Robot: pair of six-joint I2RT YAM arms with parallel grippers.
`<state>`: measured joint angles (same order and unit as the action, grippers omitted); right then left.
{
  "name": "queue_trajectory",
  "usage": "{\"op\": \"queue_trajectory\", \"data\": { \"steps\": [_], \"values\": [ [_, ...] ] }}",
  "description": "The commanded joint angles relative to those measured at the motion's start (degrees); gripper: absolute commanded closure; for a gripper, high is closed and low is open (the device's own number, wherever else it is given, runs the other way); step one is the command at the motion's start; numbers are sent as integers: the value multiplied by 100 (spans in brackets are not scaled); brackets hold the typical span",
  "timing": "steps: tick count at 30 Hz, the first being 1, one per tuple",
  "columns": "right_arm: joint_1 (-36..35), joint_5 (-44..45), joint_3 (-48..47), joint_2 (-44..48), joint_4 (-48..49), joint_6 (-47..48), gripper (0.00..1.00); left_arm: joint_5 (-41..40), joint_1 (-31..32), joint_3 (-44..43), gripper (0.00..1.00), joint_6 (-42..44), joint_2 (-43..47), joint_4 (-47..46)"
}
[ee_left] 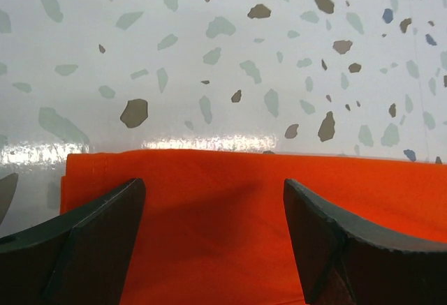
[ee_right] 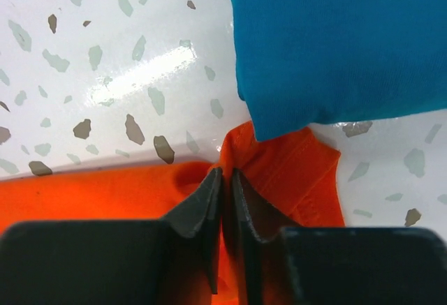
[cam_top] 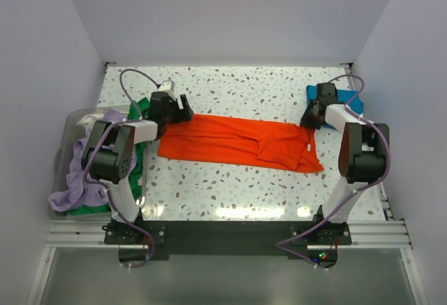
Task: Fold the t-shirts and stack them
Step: Fold the tshirt
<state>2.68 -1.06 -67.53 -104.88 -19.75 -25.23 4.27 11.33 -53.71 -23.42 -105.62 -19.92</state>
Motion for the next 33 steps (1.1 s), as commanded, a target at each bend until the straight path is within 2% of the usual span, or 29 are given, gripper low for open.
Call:
{"op": "queue_trajectory", "data": {
  "steps": [1,3,7,20,23,24,27,31,33],
  "values": [
    [49,97,-173,90,-11,-25,93,47,-122,-254,15,-40,-248,137],
    [75,273,-103,230,-38,-60,98,65,-210,-149,15,-110,-283,103],
    [136,343,108,450,-55,-175,100,109,-368,19,15,-198,-239,-12],
    [383,343,293,609,-91,-289,100,-58,-386,124,14,-198,-73,-73],
    [400,361,337,740,-126,-272,85,-5,-307,142,14,-163,50,-135],
    [400,378,345,889,-152,-254,69,-5,-272,133,14,-93,85,-135],
    [400,326,468,1362,-231,-97,50,-5,-44,98,14,-5,226,-100],
    [391,440,591,2005,-486,89,42,-111,44,107,14,-40,480,-38],
    [383,170,670,2330,-434,176,40,-198,62,185,14,-66,621,-55]
  ]
}}
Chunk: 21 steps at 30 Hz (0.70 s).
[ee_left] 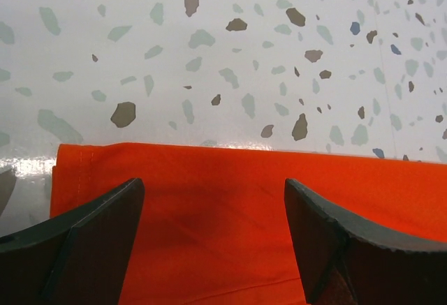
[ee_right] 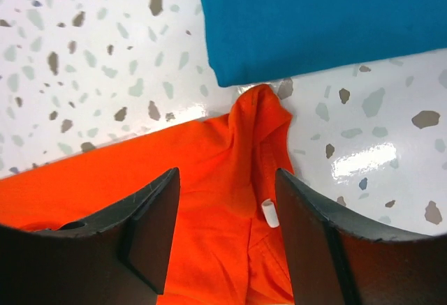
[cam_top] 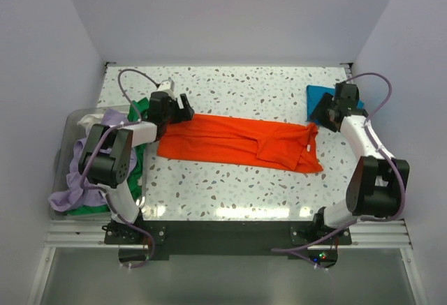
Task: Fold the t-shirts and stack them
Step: Fold the tshirt
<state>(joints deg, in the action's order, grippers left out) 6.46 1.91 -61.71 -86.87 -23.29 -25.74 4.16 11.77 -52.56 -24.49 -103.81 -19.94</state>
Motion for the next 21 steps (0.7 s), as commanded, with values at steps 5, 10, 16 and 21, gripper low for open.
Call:
{"op": "queue_trajectory", "data": {
  "steps": [5,10,16,21],
  "values": [
    [-241,-929,458,742,351,227,39,-179,167,394,14,15,827,-290],
    [-1225,-956,240,233,404,262,38,592,238,974,8,-257,722,-1273],
    [-1604,-938,28,-778,614,139,38,815,238,1239,8,-434,371,-1653],
    [-1683,-790,-218,-1664,650,139,38,481,238,1256,8,-372,230,-1329]
  ]
}}
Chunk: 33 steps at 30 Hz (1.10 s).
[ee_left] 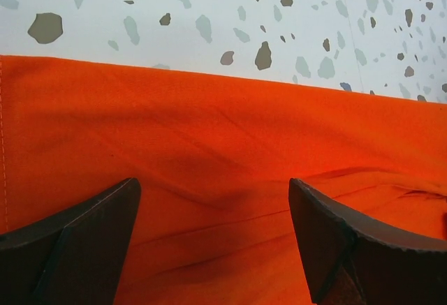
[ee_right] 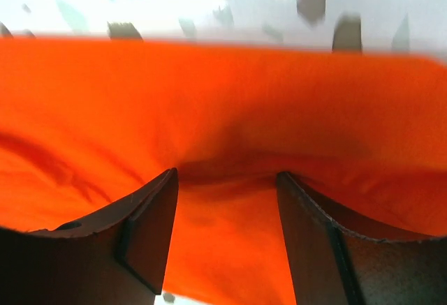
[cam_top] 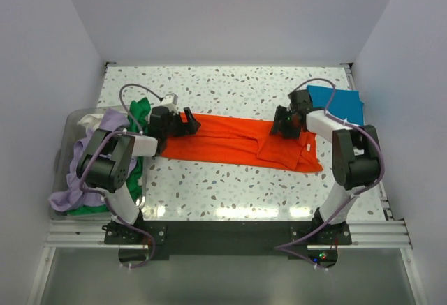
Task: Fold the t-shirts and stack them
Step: Fold the tshirt
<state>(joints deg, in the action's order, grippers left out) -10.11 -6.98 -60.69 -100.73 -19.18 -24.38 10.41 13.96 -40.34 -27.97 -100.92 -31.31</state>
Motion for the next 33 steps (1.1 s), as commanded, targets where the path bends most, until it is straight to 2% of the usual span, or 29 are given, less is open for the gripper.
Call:
{"op": "queue_trajectory", "data": {
  "steps": [1,9,19,24,33],
  "values": [
    [-26,127,-417,-385,248,4,38,-197,19,69,8,-7,-7,-148],
    [-44,145,-1401,-1475,-59,47,38,-699,20,623,8,37,547,99],
    [-167,-31,-3738,-2960,-1052,267,37,-664,125,1527,8,-95,1303,-50],
    [-237,-110,-5020,-3733,-1623,381,37,-550,441,1941,8,-271,1523,-331],
    [-307,-339,-6340,-4438,-2107,399,34,-873,1398,2478,8,-657,1926,-385]
  ]
}}
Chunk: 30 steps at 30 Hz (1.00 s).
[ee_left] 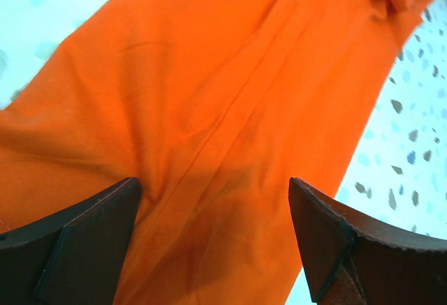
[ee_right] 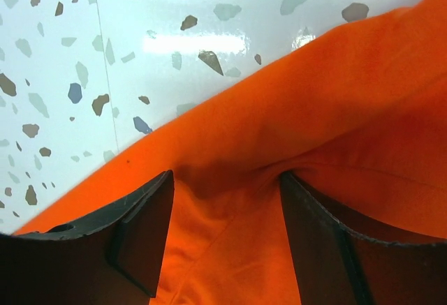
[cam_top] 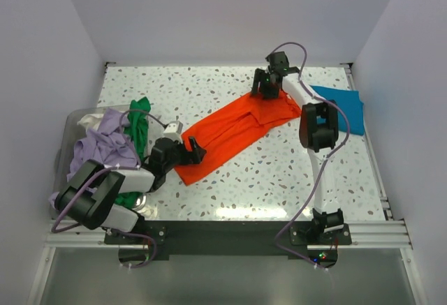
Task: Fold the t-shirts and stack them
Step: Fold the tshirt
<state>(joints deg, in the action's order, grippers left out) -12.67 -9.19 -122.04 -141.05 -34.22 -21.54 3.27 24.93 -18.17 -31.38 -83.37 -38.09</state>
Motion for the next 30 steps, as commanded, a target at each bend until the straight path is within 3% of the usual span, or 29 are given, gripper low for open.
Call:
{"op": "queue_trajectory", "data": {
  "steps": [1,8,14,30],
  "values": [
    [-60,-135,-241,-440,-604,124,34,-212,389,357,8,-377,259,310],
    [-175,-373,-505,-546,-613,203,31,-511,1057,972,8,-737,1094,495],
    [-350,-636,-610,-677,-498,229,28,-441,1575,1325,8,-1090,1306,207],
    [-658,-1014,-1103,-1012,-446,299,18,-855,3729,808,7,-1485,535,-611]
  ]
}}
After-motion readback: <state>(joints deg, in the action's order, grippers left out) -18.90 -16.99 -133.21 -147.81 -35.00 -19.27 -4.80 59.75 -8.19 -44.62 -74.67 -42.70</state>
